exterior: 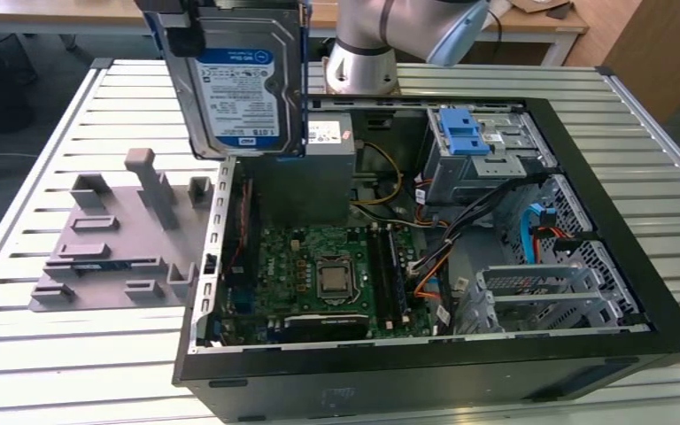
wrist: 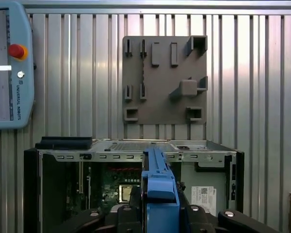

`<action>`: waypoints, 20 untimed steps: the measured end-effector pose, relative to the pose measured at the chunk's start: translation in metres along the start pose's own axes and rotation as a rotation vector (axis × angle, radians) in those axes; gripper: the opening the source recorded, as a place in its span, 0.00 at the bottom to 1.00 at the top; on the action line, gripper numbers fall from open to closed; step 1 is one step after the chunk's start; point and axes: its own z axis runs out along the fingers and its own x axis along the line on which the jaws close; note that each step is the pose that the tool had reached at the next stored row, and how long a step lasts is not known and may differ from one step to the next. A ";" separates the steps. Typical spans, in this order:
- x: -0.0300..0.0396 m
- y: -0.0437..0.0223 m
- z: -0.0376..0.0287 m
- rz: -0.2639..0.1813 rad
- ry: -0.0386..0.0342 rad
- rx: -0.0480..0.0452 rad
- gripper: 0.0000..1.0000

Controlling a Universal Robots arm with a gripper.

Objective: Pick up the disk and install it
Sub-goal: 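Pick up the disk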

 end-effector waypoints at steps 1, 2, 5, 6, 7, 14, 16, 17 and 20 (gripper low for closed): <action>0.0005 -0.0026 -0.0001 0.000 0.0001 -0.0002 0.36; 0.0010 -0.0053 -0.0001 0.000 0.0001 -0.0003 0.36; 0.0023 -0.0138 -0.0001 0.000 0.0001 -0.0005 0.36; 0.0025 -0.0167 0.0000 0.000 0.0000 -0.0005 0.36; 0.0028 -0.0197 0.0000 0.000 0.0000 -0.0005 0.36; 0.0050 -0.0422 -0.0001 0.000 0.0001 -0.0011 0.36; 0.0057 -0.0490 0.0000 0.000 0.0000 -0.0011 0.36; 0.0061 -0.0524 0.0000 0.000 0.0000 -0.0012 0.36; 0.0070 -0.0630 0.0000 0.000 0.0000 -0.0015 0.36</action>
